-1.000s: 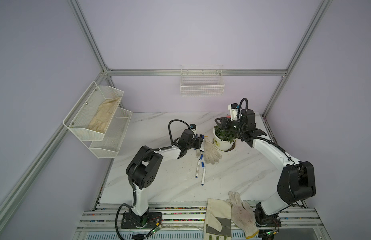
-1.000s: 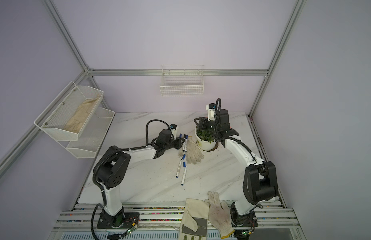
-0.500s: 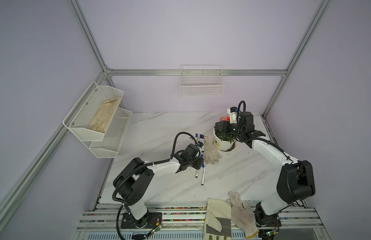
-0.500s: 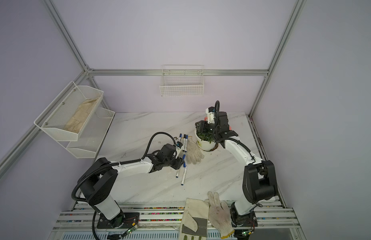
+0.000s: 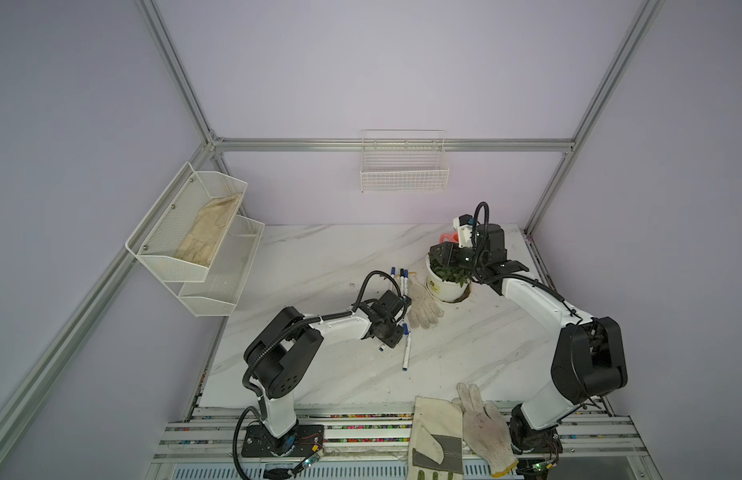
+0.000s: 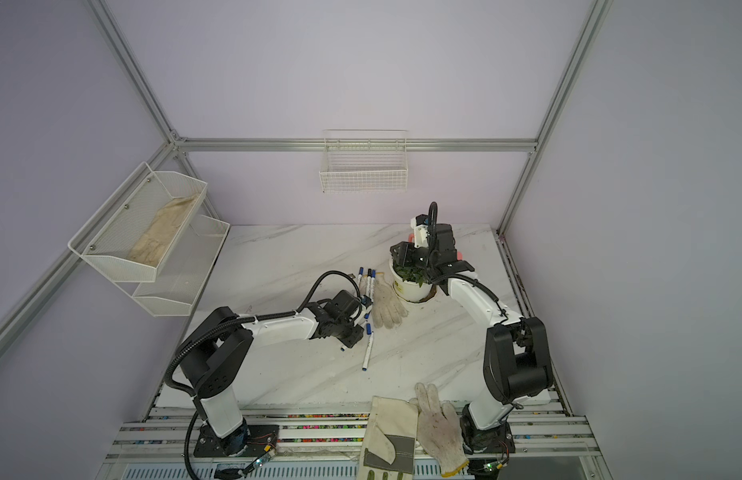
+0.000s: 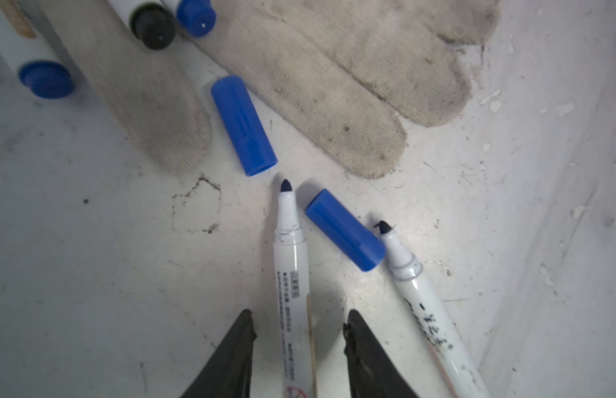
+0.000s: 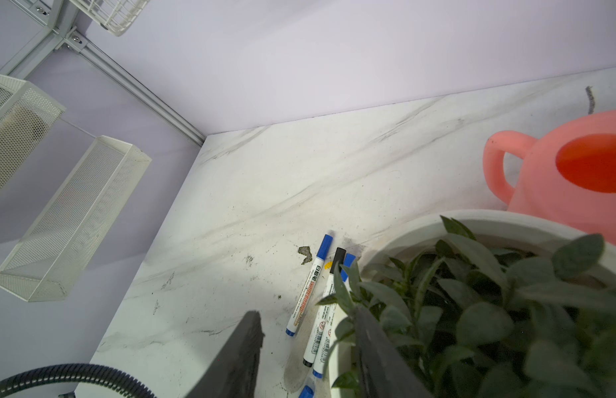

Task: Insert the pens into the pen caps
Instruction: 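Open the left gripper and move it to the uncapped white marker, then grasp the uncapped white marker with the left gripper and raise it upright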

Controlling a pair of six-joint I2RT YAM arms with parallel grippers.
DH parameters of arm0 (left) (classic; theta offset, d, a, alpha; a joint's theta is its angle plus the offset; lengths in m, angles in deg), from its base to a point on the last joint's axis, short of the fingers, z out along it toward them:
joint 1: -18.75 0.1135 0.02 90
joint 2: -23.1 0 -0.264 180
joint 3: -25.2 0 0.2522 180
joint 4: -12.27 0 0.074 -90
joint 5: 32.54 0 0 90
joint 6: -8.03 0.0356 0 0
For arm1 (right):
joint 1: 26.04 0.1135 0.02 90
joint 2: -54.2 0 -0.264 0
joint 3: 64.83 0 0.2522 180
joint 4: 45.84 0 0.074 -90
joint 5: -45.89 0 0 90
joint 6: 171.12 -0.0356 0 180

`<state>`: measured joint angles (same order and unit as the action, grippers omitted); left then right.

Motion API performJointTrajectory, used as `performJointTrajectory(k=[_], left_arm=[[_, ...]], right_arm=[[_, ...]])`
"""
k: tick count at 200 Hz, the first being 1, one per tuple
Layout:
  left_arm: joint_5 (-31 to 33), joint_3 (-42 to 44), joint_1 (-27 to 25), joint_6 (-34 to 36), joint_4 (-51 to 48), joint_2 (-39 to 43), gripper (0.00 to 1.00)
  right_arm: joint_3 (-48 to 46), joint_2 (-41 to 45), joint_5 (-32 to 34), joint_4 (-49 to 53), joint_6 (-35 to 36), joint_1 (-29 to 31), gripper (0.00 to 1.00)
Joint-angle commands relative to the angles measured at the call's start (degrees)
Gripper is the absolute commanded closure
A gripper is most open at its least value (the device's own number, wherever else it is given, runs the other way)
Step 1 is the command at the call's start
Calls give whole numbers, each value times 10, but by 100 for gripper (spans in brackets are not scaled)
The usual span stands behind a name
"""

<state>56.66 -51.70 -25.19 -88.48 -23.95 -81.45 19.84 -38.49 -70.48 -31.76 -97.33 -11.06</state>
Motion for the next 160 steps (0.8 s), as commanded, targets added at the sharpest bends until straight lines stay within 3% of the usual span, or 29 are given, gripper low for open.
performJointTrajectory(k=[1, 61, 79, 88, 113, 160], left_arm=[[-5, -44, 0, 24, -73, -14, 67], [47, -56, -3, 12, -81, -40, 87], [52, -67, -2, 0, -70, -41, 100], [52, -68, 1, -8, -54, -34, 100], [22, -47, 26, -41, 31, 20, 100], [-61, 40, 85, -143, 308, 133, 100]], right_arm=[[11, 1, -1, 1, 4, 0, 54], [15, 5, 5, 4, 3, 0, 54], [13, 7, 3, 4, 2, 0, 54], [12, 8, 6, 7, 2, 0, 54], [8, 15, -8, 5, 11, 0, 54], [4, 28, -100, -29, 14, 8, 54]])
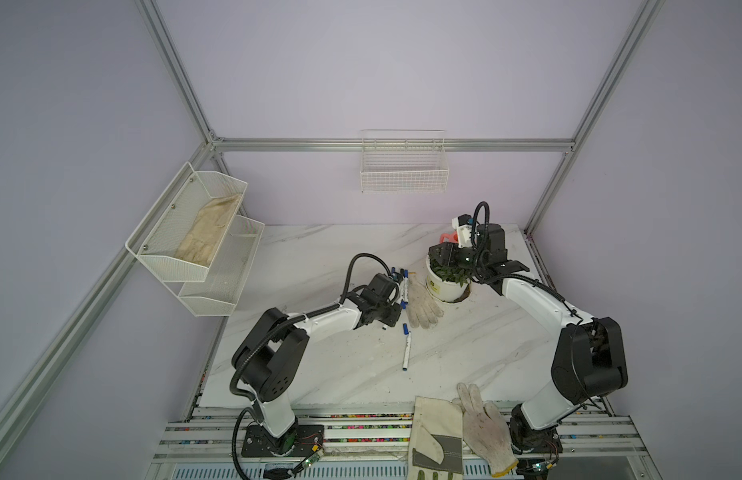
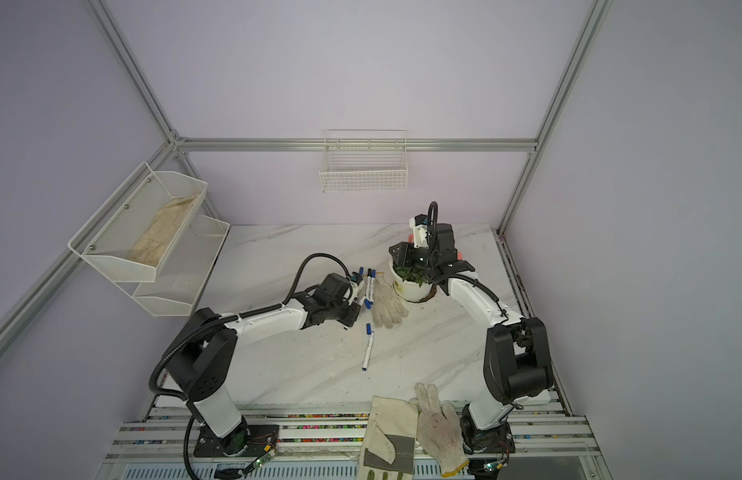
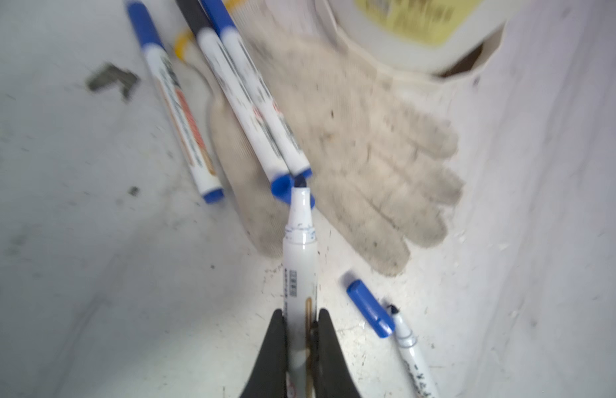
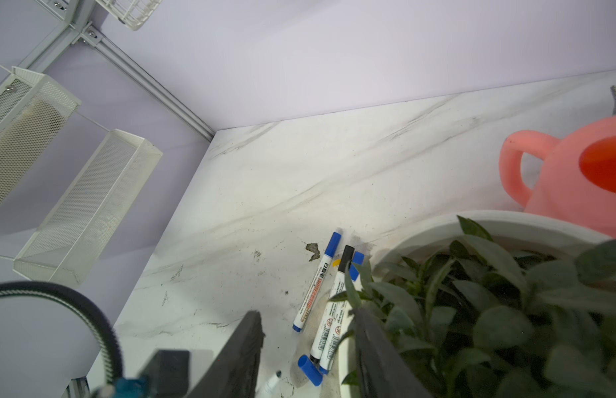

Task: Insert the pens into the pen caps
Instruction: 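Grasp the uncapped white marker with the left gripper and raise it upright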

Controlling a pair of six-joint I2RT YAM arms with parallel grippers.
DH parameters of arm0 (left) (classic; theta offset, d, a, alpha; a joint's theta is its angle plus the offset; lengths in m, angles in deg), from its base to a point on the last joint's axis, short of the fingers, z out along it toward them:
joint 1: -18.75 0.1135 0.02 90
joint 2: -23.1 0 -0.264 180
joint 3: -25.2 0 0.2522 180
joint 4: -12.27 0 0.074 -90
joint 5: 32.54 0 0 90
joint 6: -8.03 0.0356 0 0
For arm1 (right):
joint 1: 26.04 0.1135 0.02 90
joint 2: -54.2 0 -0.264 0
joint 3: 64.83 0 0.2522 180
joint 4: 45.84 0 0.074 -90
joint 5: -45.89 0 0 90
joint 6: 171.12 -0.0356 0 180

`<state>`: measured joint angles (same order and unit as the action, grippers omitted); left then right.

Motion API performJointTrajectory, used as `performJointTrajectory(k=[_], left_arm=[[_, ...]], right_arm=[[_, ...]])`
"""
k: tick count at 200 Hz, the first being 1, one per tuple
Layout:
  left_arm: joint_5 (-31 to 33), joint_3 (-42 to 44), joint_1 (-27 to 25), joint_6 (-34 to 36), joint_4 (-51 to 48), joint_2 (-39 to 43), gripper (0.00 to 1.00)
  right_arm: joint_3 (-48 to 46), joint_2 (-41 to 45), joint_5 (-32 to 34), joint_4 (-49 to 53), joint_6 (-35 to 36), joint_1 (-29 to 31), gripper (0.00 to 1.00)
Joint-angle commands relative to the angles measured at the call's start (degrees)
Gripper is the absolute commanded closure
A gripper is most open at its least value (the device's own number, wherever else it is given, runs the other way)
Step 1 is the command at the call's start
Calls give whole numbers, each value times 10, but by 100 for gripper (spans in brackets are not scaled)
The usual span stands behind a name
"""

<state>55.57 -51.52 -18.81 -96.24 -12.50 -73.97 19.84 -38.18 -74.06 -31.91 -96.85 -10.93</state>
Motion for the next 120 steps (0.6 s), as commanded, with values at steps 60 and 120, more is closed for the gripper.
performJointTrajectory(k=[60, 120], left_arm=[[-87, -4, 22, -67, 269, 36, 100], [-77, 9, 21, -72, 321, 41, 100]], right_arm=[[23, 22, -149, -56, 13, 45, 53], [50, -12, -127, -29, 16, 54, 53]])
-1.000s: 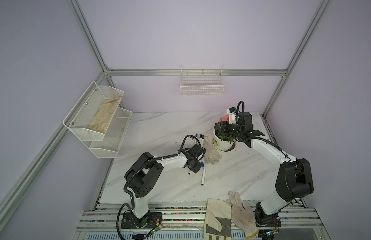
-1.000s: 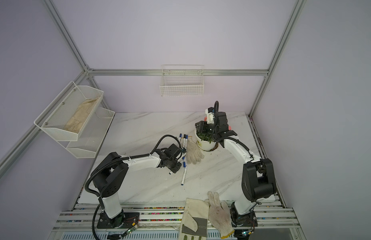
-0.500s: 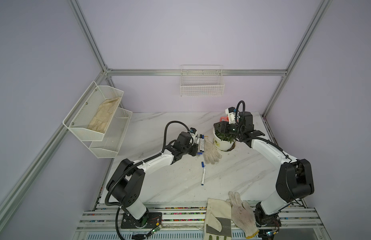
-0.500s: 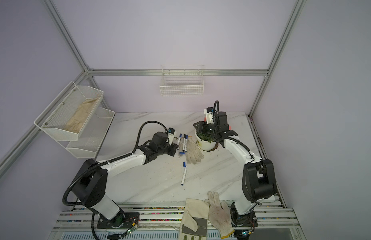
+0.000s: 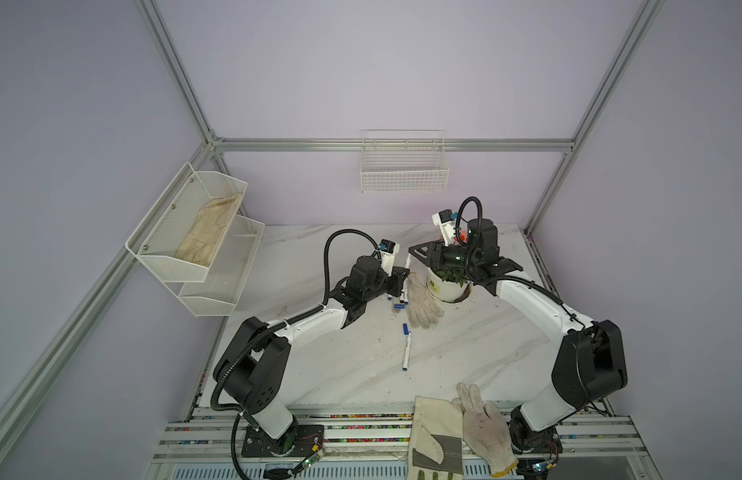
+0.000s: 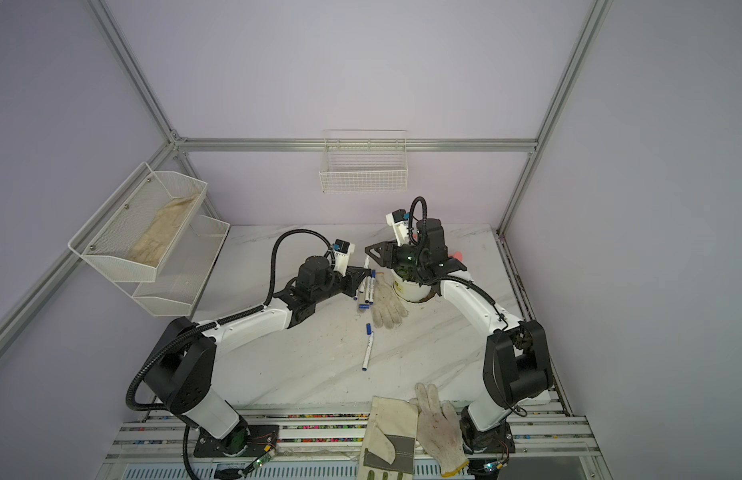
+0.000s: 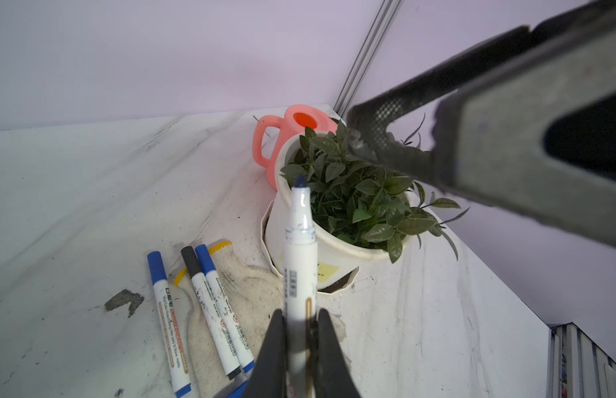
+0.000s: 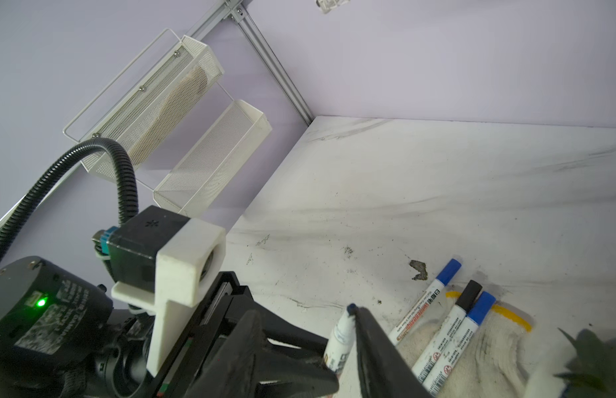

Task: Insert the pens into the pen caps
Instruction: 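Grasp the uncapped white marker with the left gripper and raise it upright, then lower the right gripper to the loose blue cap on the table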

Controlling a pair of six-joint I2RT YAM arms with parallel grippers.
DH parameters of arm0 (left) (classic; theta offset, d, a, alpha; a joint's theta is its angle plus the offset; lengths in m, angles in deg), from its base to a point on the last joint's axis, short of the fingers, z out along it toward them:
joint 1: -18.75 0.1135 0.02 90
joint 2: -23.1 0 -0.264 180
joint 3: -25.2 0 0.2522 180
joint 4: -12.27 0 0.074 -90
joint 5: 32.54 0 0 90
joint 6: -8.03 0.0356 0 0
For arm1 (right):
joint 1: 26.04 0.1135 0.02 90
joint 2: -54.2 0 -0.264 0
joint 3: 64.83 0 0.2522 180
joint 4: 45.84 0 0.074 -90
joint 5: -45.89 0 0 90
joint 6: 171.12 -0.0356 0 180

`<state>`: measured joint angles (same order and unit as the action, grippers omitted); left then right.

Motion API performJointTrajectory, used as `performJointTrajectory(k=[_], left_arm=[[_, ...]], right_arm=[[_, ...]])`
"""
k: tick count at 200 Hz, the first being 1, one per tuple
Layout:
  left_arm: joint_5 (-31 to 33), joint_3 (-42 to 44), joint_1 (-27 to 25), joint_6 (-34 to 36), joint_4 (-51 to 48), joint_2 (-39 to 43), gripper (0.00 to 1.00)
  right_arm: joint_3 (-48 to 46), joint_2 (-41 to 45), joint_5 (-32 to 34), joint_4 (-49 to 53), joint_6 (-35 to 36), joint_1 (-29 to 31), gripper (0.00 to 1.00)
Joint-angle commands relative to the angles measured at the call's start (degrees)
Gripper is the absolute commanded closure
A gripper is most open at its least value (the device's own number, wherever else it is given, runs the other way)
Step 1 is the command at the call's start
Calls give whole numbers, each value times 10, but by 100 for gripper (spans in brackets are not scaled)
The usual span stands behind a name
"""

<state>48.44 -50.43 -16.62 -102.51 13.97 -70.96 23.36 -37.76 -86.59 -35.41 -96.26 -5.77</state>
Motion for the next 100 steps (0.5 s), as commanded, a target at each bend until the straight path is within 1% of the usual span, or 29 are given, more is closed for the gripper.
performJointTrajectory(k=[1, 44, 63, 78, 100], left_arm=[[-6, -2, -1, -9, 57, 11, 100], [1, 4, -5, -10, 79, 15, 100], [0, 4, -8, -12, 85, 13, 100], [-1, 3, -11, -14, 94, 10, 100], [2, 4, -14, -18, 102, 6, 100]], right_arm=[[15, -17, -1, 6, 10, 2, 53], [25, -31, 5, 19, 14, 12, 54], [29, -37, 5, 25, 17, 17, 56], [33, -42, 5, 30, 19, 20, 61], [34, -46, 2, 30, 19, 21, 74]])
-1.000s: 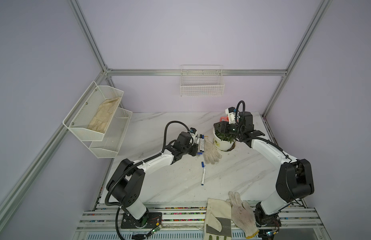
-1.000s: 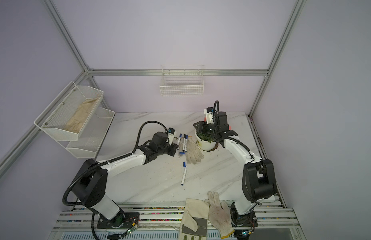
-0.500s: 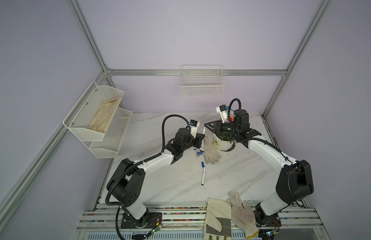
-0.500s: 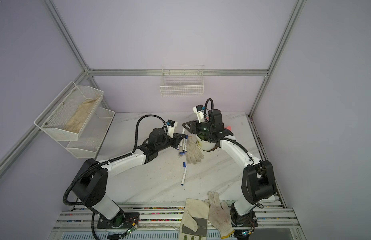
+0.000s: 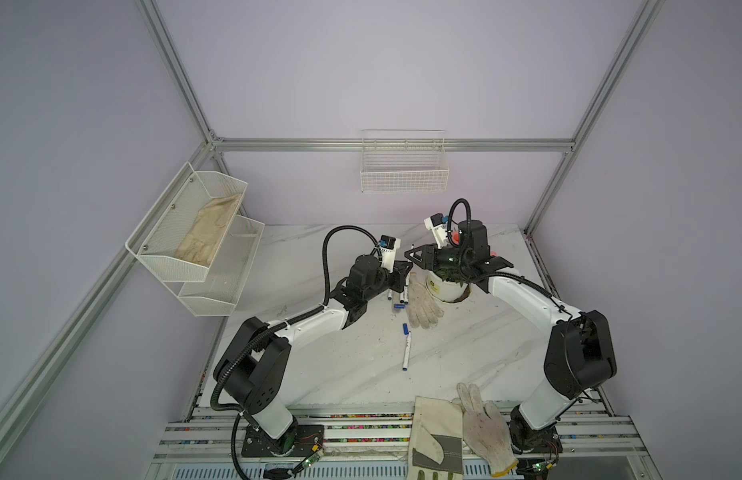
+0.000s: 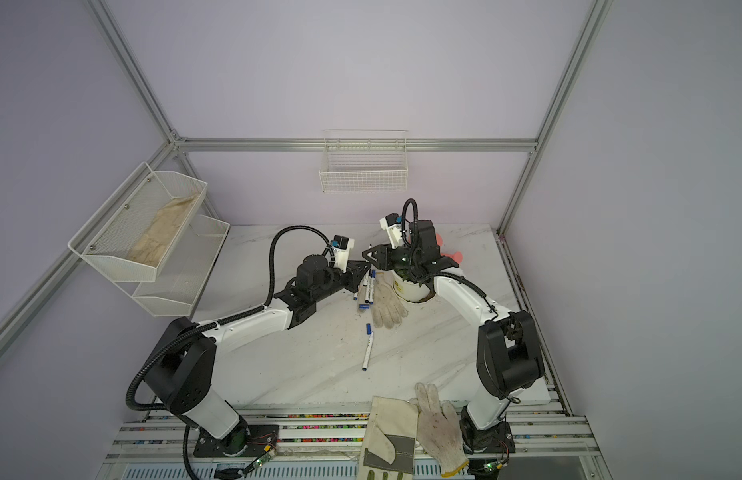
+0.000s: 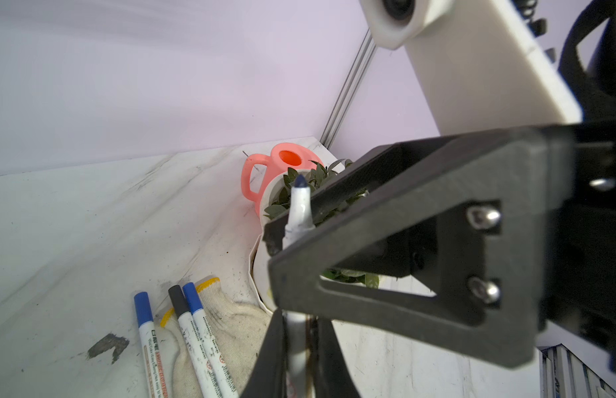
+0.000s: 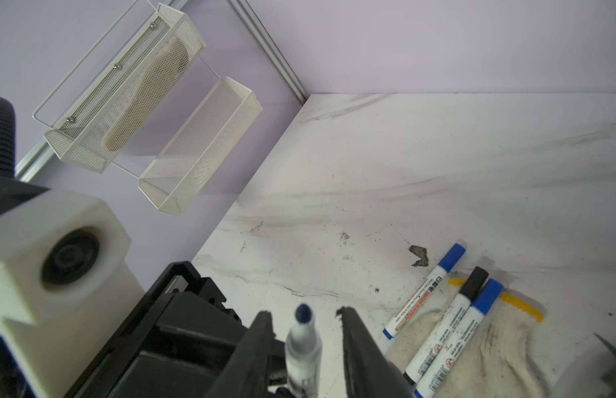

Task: Insert the pens into the pen caps
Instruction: 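Lower the right gripper to the loose blue cap on the table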

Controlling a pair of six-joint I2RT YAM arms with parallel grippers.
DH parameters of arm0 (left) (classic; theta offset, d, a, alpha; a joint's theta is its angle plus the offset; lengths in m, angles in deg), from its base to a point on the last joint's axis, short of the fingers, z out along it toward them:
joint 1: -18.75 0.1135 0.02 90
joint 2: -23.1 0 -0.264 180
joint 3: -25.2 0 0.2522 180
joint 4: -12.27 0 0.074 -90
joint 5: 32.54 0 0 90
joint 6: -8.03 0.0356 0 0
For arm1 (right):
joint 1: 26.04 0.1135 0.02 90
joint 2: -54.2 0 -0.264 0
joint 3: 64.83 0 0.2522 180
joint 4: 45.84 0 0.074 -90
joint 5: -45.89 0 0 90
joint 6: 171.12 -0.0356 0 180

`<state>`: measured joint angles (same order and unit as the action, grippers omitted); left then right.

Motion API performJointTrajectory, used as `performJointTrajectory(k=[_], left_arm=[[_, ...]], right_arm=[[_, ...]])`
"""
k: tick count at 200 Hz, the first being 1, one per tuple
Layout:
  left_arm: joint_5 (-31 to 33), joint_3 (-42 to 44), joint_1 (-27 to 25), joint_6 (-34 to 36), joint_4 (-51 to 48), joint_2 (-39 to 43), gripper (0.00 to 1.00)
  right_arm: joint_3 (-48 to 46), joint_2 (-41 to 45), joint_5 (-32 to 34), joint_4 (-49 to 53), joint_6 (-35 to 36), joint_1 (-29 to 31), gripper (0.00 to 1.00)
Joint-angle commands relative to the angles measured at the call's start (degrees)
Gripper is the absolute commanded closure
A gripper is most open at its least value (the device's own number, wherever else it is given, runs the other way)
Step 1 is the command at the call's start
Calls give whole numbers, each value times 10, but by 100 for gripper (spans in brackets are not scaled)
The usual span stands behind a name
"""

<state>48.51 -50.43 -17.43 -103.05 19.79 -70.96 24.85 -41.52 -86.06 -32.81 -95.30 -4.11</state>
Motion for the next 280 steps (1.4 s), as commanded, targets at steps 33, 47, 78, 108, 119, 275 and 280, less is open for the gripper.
performJointTrajectory(k=[33, 47, 78, 108, 119, 275, 280], left_arm=[[2, 4, -6, -19, 61, 2, 100], [2, 4, -5, -21, 60, -1, 99], [0, 5, -6, -29, 48, -8, 77], [-8, 3, -6, -22, 29, -11, 74], [-10, 3, -6, -20, 26, -10, 74], [-79, -19, -6, -25, 35, -20, 90], [-80, -19, -6, -28, 37, -20, 94]], right_arm=[[17, -8, -10, -1, 8, 3, 90], [15, -6, -16, -9, 3, 4, 93], [18, 1, -29, -19, 2, 2, 95], [19, 3, -40, -23, -1, 0, 95], [19, 3, -40, -23, 0, 0, 95], [11, -3, -34, -18, -9, -7, 95], [11, -4, -33, -17, -9, -7, 95]])
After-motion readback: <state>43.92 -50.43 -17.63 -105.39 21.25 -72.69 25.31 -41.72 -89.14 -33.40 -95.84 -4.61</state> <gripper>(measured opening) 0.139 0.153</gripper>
